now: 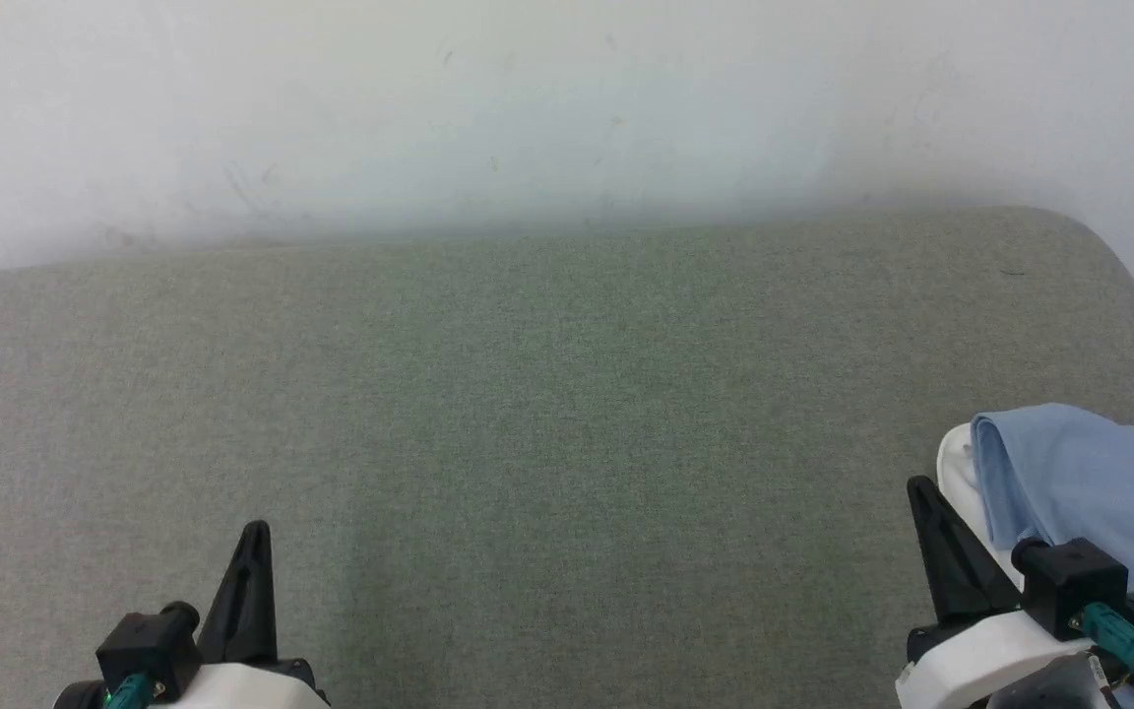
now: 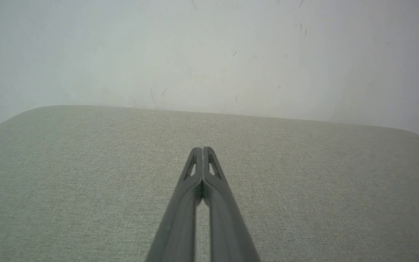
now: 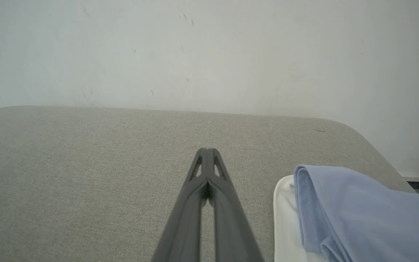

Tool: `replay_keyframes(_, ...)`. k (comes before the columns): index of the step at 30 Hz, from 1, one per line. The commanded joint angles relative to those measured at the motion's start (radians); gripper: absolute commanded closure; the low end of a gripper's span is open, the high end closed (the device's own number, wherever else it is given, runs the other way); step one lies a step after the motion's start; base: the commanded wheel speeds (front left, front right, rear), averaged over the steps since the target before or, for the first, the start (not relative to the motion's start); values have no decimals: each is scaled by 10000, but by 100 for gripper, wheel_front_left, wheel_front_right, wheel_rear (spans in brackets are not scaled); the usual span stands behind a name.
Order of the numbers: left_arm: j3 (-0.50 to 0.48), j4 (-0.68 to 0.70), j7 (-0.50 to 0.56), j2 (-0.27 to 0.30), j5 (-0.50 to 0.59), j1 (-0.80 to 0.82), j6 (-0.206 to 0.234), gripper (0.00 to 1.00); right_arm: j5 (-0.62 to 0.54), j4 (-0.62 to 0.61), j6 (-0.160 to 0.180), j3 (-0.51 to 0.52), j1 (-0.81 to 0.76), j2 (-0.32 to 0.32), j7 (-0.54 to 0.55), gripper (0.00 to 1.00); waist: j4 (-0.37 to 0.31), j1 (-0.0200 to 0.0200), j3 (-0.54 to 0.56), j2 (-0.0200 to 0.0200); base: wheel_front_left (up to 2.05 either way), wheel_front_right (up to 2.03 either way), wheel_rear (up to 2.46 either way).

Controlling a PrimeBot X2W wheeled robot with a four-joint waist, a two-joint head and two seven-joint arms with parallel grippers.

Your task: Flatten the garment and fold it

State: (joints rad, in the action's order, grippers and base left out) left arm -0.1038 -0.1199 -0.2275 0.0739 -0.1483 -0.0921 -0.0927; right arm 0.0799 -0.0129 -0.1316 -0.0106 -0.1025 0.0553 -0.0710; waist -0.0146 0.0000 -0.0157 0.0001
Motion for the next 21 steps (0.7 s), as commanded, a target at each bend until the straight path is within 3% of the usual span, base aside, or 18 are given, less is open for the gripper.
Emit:
replay_keyframes(1, 40, 77, 75, -10, 125, 121, 91, 100, -83, 10, 1, 2, 131, -9, 21, 100, 3, 0, 3, -1, 0, 0, 0)
replay_keyframes(21, 216, 275, 462, -50, 364, 262, 238, 100, -209, 31, 3, 20, 288, -16, 142, 100, 28, 0, 30, -1, 0, 0, 0)
